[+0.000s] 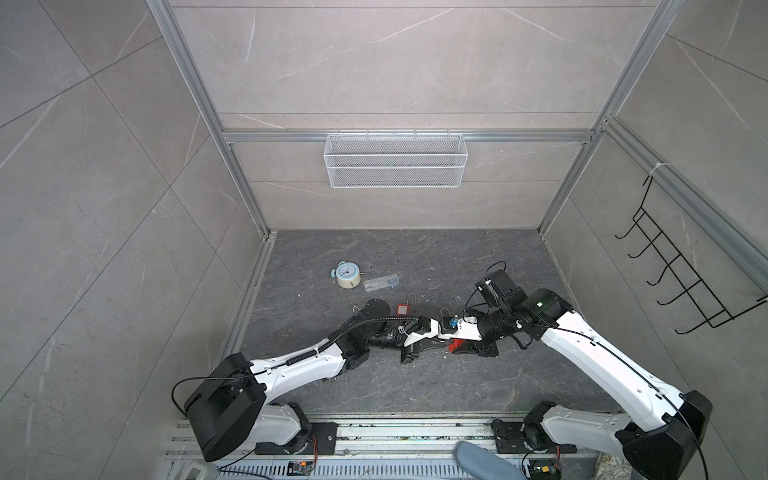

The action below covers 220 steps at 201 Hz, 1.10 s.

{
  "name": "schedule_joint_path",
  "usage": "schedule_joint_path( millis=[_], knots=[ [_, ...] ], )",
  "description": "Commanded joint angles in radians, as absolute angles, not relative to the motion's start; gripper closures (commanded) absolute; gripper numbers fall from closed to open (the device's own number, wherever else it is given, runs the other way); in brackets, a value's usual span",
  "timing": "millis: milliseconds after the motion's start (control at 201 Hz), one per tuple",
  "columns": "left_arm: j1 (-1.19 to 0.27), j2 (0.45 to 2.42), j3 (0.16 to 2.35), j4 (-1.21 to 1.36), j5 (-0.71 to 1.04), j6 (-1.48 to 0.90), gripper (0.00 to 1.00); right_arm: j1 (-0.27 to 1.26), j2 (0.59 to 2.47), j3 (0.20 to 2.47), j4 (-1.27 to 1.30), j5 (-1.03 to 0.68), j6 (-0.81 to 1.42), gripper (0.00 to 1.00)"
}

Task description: Lock with the key

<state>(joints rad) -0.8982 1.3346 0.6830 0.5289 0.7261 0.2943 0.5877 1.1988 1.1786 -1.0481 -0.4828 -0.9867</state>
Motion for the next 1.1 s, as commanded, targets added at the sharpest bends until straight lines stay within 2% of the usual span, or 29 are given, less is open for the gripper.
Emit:
schedule_joint_path(
  millis=[0,174,448,627,846,1090],
  knots=[
    [-0.893,1.324,0.7,0.664,0.722,0.276,1.0,0.572,1.158,1.2,-1.043,-0.483,-0.992,0.52],
    [-0.872,1.308,0.689,0.683,0.739,0.252,1.0,0.544,1.061,1.193,-1.071,-0.469,-0.943,0.46],
    [-0.871,1.289,0.696,0.645,0.762,0.261,1.0,0.463,1.009,1.22,-1.19,-0.418,-0.93,0.47],
    [-0.871,1.277,0.701,0.634,0.777,0.258,1.0,0.43,1.047,1.223,-1.276,-0.422,-0.926,0.52],
    [-0.871,1.295,0.724,0.619,0.83,0.245,1.0,0.428,1.086,1.19,-1.24,-0.424,-0.903,0.55],
    [-0.871,1.31,0.732,0.645,0.845,0.222,1.0,0.428,1.139,1.165,-1.199,-0.457,-0.922,0.63]
  ],
)
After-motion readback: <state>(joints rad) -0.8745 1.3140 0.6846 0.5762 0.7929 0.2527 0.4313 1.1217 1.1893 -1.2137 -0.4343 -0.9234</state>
